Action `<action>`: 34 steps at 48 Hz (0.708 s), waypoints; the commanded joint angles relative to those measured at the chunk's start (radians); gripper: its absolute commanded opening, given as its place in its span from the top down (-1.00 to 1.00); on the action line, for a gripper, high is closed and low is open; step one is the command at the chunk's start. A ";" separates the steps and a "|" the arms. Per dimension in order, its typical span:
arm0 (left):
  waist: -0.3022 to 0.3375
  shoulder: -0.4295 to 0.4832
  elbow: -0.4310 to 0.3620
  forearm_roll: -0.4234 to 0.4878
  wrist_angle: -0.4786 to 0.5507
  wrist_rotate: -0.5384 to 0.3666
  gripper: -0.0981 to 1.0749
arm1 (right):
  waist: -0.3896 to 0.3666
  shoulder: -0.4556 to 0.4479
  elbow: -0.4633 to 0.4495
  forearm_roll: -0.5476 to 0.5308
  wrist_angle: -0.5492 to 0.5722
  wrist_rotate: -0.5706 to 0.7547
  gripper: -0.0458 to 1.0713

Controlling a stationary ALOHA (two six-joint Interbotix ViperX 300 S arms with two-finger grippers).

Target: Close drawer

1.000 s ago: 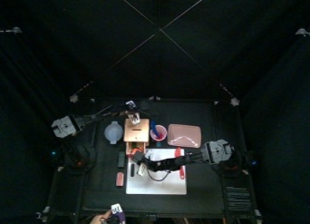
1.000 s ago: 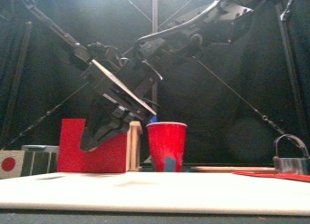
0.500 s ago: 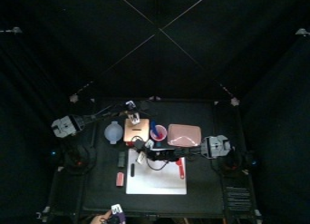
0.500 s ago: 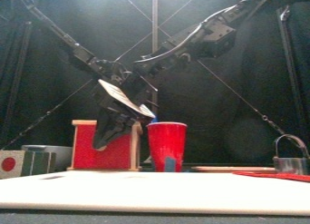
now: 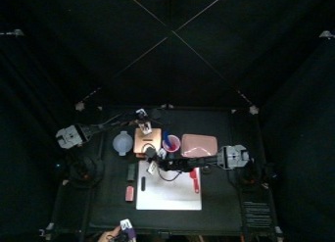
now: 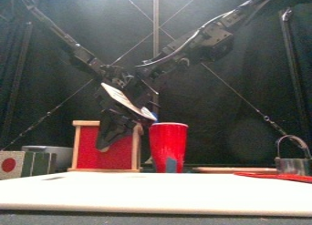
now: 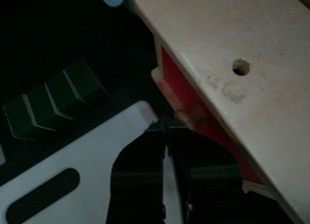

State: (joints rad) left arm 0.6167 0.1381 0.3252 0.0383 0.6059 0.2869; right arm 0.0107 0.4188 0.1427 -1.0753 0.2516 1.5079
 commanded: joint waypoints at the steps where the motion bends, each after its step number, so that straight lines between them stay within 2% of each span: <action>1: 0.003 -0.054 -0.020 0.012 -0.026 -0.002 -0.11 | 0.035 -0.103 0.015 0.006 -0.034 0.000 0.78; 8: -0.003 -0.126 0.012 0.003 -0.058 -0.006 -0.11 | 0.058 -0.206 0.121 -0.014 -0.049 0.000 0.78; 15: -0.055 -0.216 0.087 -0.041 -0.129 -0.006 -0.11 | 0.066 -0.321 0.252 -0.026 -0.055 0.000 0.79; 26: -0.183 -0.388 0.334 -0.124 -0.403 -0.006 -0.11 | 0.084 -0.506 0.437 -0.114 -0.072 0.000 0.79; 34: -0.310 -0.491 0.503 -0.207 -0.601 -0.006 -0.11 | 0.094 -0.589 0.509 -0.192 -0.072 -0.002 0.79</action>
State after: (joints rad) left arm 0.3605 -0.3053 0.7854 -0.1381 0.0874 0.2792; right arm 0.1028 -0.1104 0.6443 -1.2349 0.1825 1.5094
